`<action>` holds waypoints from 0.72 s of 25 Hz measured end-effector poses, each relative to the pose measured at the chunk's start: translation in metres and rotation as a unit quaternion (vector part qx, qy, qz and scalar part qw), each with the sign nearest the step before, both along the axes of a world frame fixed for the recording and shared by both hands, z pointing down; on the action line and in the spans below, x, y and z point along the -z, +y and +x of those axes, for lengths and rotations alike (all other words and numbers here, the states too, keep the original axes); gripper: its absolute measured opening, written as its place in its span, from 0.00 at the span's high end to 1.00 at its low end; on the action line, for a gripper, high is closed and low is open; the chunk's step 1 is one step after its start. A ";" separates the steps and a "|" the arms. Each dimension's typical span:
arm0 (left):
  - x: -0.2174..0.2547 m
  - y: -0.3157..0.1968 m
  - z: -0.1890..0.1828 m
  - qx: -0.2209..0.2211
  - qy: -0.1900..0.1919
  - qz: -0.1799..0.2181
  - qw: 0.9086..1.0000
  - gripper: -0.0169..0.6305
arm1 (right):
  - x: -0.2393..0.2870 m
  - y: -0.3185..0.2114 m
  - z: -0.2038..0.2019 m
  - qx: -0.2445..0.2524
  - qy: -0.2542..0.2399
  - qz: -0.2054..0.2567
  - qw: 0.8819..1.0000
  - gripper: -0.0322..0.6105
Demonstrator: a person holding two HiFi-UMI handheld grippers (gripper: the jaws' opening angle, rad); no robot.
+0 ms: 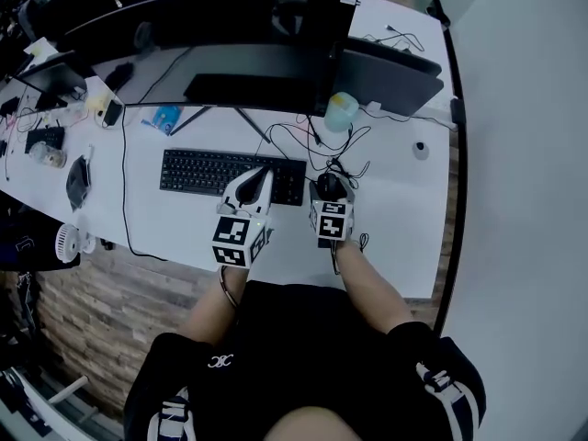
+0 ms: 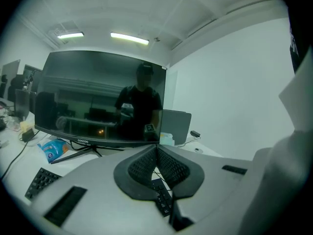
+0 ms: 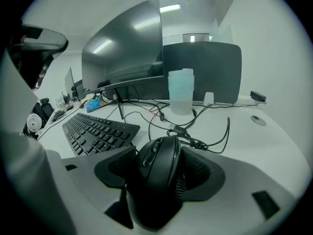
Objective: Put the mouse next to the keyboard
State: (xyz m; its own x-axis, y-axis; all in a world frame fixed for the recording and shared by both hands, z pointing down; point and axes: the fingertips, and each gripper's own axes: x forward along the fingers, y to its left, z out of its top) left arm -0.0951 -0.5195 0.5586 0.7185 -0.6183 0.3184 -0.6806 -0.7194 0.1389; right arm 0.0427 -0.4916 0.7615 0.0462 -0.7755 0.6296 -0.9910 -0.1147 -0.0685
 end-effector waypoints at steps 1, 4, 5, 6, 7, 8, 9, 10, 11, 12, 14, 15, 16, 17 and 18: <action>-0.002 -0.002 0.002 -0.004 0.000 -0.001 1.000 0.95 | -0.004 0.001 0.000 -0.002 0.004 -0.003 1.000 0.47; -0.005 -0.004 0.009 -0.017 0.002 -0.003 1.000 0.95 | -0.008 0.000 -0.004 0.002 0.030 -0.019 0.999 0.47; -0.005 -0.005 0.011 -0.020 0.002 -0.003 1.000 0.95 | -0.007 -0.002 -0.005 0.005 0.042 -0.024 0.999 0.47; -0.005 -0.005 0.013 -0.023 0.002 -0.002 1.000 0.95 | -0.007 -0.003 -0.006 0.007 0.054 -0.028 0.998 0.46; -0.004 -0.005 0.015 -0.025 0.002 -0.001 1.000 0.95 | -0.007 -0.003 -0.007 0.008 0.064 -0.031 0.997 0.45; -0.003 -0.006 0.016 -0.026 0.003 0.000 1.000 0.95 | -0.007 -0.004 -0.007 0.008 0.069 -0.033 0.997 0.44; -0.002 -0.006 0.017 -0.027 0.003 0.001 1.000 0.95 | -0.006 -0.004 -0.007 0.008 0.069 -0.033 0.997 0.41; 0.000 -0.007 0.017 -0.027 0.004 0.002 1.000 0.95 | -0.003 -0.004 -0.006 0.007 0.066 -0.030 0.997 0.36; 0.002 -0.007 0.017 -0.028 0.004 0.003 1.000 0.95 | 0.001 -0.004 -0.006 0.005 0.062 -0.024 0.998 0.35; 0.003 -0.007 0.017 -0.027 0.004 0.004 1.000 0.95 | 0.008 -0.003 -0.005 0.002 0.057 -0.014 0.998 0.35; 0.007 -0.006 0.016 -0.024 0.005 0.008 1.000 0.95 | 0.026 -0.002 -0.001 -0.004 0.050 0.014 0.999 0.35; 0.009 -0.005 0.016 -0.023 0.006 0.009 1.000 0.95 | 0.039 -0.002 0.002 -0.008 0.048 0.031 0.998 0.37; 0.011 -0.003 0.017 -0.022 0.007 0.011 1.000 0.95 | 0.053 -0.001 0.006 -0.013 0.046 0.051 0.998 0.39; 0.014 0.000 0.018 -0.021 0.008 0.014 1.000 0.95 | 0.069 0.001 0.010 -0.018 0.044 0.073 0.996 0.43; 0.017 0.003 0.020 -0.020 0.009 0.016 1.000 0.95 | 0.088 0.002 0.014 -0.021 0.042 0.096 0.994 0.49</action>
State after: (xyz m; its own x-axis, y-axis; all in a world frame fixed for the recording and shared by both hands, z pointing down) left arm -0.0755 -0.5166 0.5419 0.7484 -0.5985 0.2858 -0.6487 -0.7502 0.1276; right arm 0.0569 -0.4899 0.6734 0.1274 -0.8778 0.4618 -0.9888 -0.1486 -0.0097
